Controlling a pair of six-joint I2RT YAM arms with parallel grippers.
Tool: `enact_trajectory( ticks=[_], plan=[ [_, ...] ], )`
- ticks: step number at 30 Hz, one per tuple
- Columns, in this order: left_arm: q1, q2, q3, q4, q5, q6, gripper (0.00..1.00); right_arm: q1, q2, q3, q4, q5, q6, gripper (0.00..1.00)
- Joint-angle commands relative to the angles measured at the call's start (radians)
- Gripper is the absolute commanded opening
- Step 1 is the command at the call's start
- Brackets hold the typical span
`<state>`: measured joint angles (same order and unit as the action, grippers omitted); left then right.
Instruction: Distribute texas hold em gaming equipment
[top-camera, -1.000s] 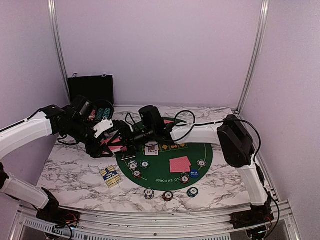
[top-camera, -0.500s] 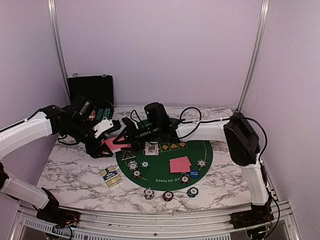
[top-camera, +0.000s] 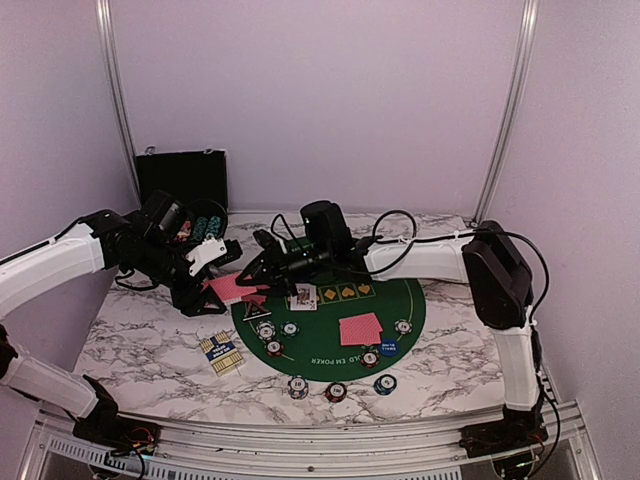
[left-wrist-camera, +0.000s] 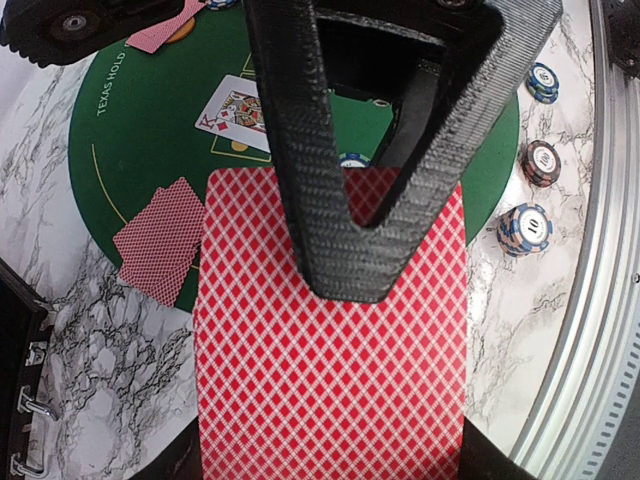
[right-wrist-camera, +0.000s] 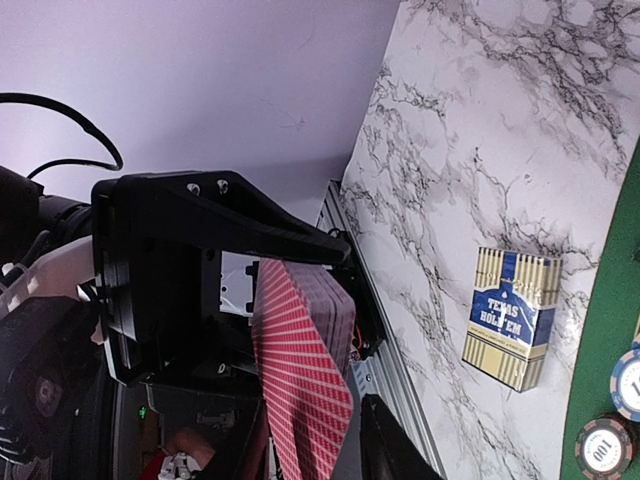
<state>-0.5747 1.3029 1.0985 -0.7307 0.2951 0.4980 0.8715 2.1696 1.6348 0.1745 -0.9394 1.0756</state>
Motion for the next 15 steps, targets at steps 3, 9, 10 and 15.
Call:
enact_trajectory(
  ticks=[3,9,10,15],
  plan=[
    [0.004,-0.014,0.029,0.014,0.011,0.006,0.00,-0.005,-0.052,-0.012,0.051,-0.017,0.024,0.22],
    [0.004,-0.015,0.028,0.014,0.009,0.004,0.00,-0.019,-0.070,-0.015,-0.021,-0.014,-0.024,0.10],
    [0.004,-0.015,0.027,0.015,0.009,0.004,0.00,-0.024,-0.074,-0.017,-0.032,-0.013,-0.032,0.09],
    [0.004,-0.015,0.027,0.015,0.009,0.004,0.00,-0.048,-0.100,-0.031,-0.072,-0.010,-0.060,0.04]
  ],
)
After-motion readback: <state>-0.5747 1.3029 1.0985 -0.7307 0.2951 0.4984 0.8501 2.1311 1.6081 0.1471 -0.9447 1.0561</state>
